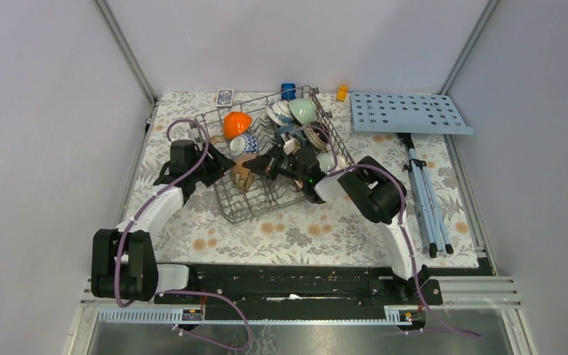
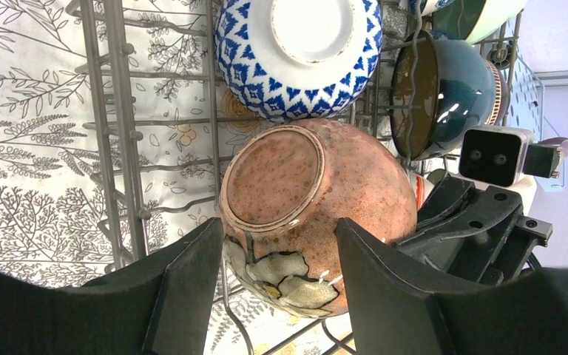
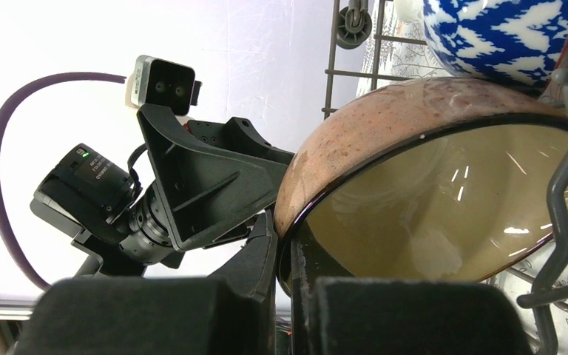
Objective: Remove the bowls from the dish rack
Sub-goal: Pick up the bowl from the dish rack.
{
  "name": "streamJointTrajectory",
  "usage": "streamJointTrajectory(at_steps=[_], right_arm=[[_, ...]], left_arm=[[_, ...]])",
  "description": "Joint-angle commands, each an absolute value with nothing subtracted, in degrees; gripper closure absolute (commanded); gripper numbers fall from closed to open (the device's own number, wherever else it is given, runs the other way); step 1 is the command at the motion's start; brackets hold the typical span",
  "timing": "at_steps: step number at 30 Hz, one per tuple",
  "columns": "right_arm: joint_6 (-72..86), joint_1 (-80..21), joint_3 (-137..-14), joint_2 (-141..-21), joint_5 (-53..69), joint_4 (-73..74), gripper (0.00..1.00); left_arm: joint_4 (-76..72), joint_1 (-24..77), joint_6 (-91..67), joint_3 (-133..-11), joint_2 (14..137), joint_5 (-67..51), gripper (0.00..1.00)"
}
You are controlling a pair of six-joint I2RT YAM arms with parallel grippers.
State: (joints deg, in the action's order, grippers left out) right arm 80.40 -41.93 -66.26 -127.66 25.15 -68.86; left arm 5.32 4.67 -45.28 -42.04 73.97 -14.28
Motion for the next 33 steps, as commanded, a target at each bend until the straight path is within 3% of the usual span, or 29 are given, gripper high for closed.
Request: streamJointTrajectory(at_steps=[1,33], right_arm=[[81.21,-42.74,-66.76,-124.56,27.25,-74.85,1.0],[85.87,-42.72,-62.38,-116.42,33.05,-83.25,1.0]], left_arm=[[10.79,5.43,-43.51,-43.56,72.18,-15.22,0.38],[20.33,3.98,-46.17,-55.4,63.1,-13.43,0.32]])
